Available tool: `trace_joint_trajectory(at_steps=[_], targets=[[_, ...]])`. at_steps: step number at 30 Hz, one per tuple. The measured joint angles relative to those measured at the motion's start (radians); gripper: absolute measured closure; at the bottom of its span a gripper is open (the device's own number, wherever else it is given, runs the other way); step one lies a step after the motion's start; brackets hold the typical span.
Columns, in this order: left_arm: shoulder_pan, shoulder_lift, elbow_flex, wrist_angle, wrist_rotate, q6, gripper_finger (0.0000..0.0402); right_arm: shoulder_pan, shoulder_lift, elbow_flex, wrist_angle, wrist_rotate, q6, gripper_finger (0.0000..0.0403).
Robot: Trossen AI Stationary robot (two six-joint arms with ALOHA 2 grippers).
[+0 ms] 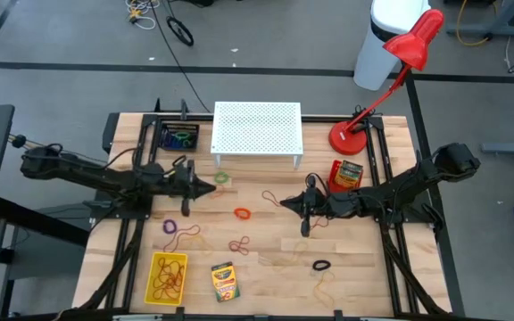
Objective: Pick & Place Office Desk Supplies
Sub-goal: Put the right yellow rubber band into the yellow bin
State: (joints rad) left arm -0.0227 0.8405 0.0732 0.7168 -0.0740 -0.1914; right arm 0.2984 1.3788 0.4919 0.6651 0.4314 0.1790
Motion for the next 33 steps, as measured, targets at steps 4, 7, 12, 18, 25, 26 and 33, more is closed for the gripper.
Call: trace_joint_trajectory(at_steps=[4,7,12,18,25,26,33], targets=[[-0.004,0.022,0.001,0.018,-0.063,0.029,0.0389,-0.035,0.000,0.015,-0.003,0.005,-0.004,0.0397],[-0.004,0.029,0.001,0.029,-0.118,0.069,0.0389,-0.037,0.000,0.087,-0.182,0.009,0.012,0.0397],[-0.004,0.037,0.002,0.026,-0.143,0.111,0.0389,0.010,0.000,0.264,-0.680,0.033,0.147,0.0397],[-0.004,0.037,0.002,0.027,-0.143,0.106,0.0389,0.092,0.012,0.395,-1.058,0.029,0.356,0.0397],[-0.002,0.037,0.002,0.042,-0.148,0.110,0.0389,0.218,0.131,0.428,-1.234,-0.174,0.535,0.0356],[0.003,0.037,0.002,0.058,-0.164,0.118,0.0389,0.231,0.151,0.430,-1.251,-0.188,0.551,0.0345],[0.036,0.050,0.004,0.086,-0.009,0.088,0.0391,0.257,0.263,0.432,-1.232,-0.241,0.566,0.0265]])
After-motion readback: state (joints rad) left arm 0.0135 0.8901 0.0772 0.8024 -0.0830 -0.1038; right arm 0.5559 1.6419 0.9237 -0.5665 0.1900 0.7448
